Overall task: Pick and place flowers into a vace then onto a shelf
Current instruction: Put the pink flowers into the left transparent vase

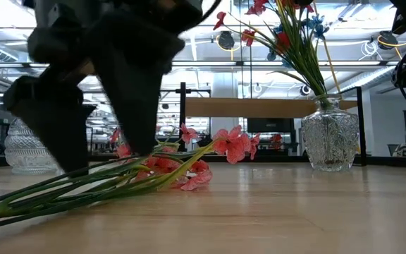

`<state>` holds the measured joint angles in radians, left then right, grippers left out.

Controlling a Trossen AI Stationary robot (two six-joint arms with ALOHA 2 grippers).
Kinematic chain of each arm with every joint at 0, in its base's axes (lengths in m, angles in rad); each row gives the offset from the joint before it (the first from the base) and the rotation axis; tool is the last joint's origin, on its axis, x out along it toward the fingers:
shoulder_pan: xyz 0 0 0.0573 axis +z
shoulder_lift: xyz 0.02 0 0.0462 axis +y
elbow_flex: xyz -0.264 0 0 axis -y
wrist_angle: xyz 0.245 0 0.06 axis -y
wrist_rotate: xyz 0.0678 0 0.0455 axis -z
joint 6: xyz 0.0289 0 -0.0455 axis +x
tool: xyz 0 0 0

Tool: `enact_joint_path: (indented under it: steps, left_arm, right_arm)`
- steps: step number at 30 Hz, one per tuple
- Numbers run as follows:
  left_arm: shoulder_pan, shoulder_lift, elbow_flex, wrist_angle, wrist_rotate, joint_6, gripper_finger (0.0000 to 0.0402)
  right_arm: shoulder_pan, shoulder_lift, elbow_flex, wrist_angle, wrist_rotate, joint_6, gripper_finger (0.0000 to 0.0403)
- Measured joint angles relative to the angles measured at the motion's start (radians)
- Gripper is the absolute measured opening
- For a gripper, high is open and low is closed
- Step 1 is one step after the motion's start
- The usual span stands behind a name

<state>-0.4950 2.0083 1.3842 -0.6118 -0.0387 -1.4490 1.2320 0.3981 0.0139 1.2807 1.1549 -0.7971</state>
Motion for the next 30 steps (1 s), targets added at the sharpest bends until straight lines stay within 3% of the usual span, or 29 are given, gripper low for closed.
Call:
enact_joint_path:
  steps: [17, 21, 26, 30]
  left_arm:
    - [0.021, 0.071, 0.007, -0.012, 0.028, 0.081, 0.0358]
    - [0.02, 0.074, 0.006, -0.021, -0.011, 0.075, 0.0314]
    - [0.045, 0.084, 0.004, -0.036, 0.008, 0.041, 0.0227]
    - [0.048, 0.086, 0.003, -0.058, 0.005, 0.104, 0.0162]
  right_arm:
    - [0.0, 0.0, 0.0, -0.001, 0.0, 0.0, 0.0178]
    - [0.0, 0.0, 0.0, -0.003, 0.0, 0.0, 0.0176]
    - [0.0, 0.0, 0.0, -0.003, -0.001, 0.0, 0.0175]
    - [0.0, 0.0, 0.0, -0.003, 0.0, 0.0, 0.0178]
